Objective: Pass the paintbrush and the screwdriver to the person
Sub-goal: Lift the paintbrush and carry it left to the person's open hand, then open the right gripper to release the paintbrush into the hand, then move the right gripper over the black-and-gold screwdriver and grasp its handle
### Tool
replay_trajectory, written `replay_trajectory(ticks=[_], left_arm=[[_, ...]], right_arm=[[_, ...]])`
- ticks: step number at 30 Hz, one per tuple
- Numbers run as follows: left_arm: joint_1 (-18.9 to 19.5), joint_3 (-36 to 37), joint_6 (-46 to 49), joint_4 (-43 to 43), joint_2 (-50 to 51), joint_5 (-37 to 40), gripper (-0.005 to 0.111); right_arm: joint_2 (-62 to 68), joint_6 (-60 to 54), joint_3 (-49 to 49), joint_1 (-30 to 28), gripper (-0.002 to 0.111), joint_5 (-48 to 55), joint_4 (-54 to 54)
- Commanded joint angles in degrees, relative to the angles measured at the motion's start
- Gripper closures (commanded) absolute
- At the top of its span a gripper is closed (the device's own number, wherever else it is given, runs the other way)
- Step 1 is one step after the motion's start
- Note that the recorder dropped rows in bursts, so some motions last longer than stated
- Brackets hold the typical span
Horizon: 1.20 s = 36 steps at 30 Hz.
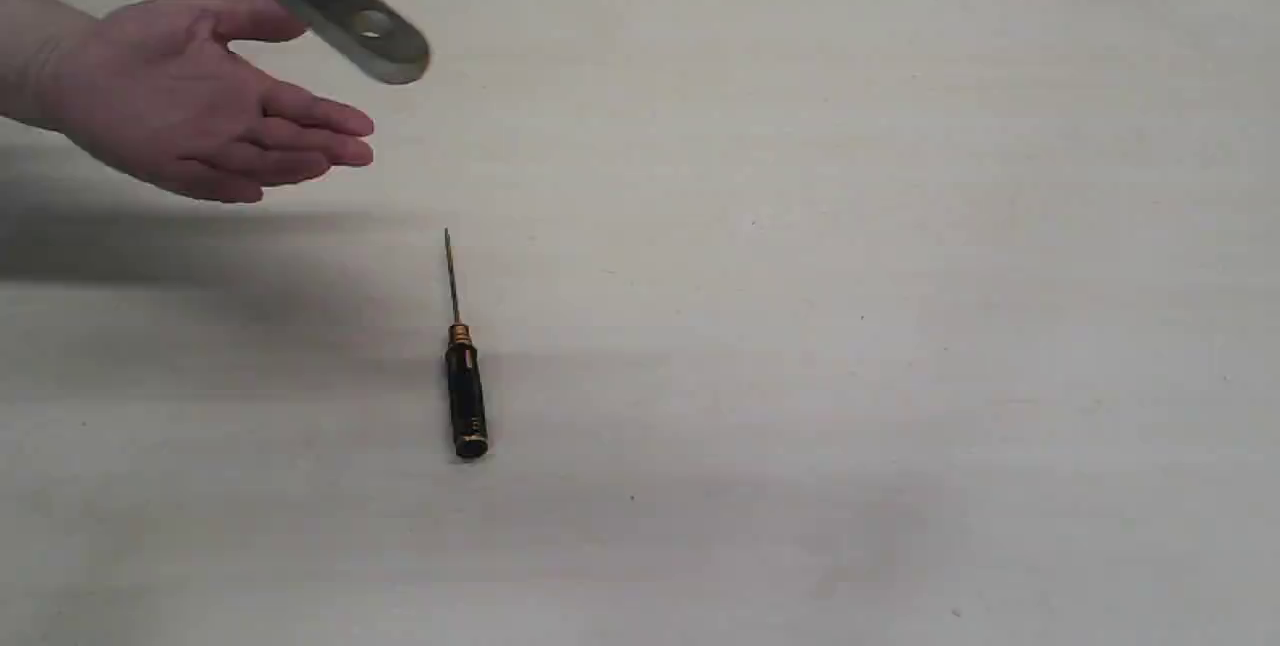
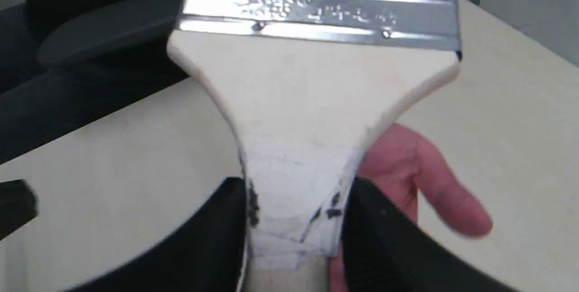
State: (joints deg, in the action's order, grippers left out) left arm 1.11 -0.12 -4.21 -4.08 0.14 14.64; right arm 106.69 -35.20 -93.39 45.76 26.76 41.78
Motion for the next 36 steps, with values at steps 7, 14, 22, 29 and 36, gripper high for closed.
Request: replay_trajectory(ticks=[7, 14, 22, 29, 36], left_arm=[[-0.47, 0.12, -0.12, 0.16, -0.14, -0.44, 0.107], [-0.47, 0.12, -0.12, 0.26, -0.14, -0.21, 0.107], [-0.47, 0.12, -0.12, 0.26, -0.14, -0.21, 0.107], [-0.47, 0.12, -0.12, 0.26, -0.14, -0.21, 0.107], [-0.47, 0.12, -0.12, 0.26, -0.14, -0.21, 0.107]], right_arm=[[13.95, -2.03, -5.12, 3.01, 0.091, -10.17, -0.67], [18.20, -1.63, -5.12, 3.01, 0.063, -8.32, -0.96], [14.41, -1.47, -5.24, 3.01, 0.063, -5.65, -0.55], [4.56, 1.81, -5.24, 3.01, 0.063, -3.36, -0.55], [-3.79, 19.22, -5.24, 3.01, 0.063, 6.01, -19.25]])
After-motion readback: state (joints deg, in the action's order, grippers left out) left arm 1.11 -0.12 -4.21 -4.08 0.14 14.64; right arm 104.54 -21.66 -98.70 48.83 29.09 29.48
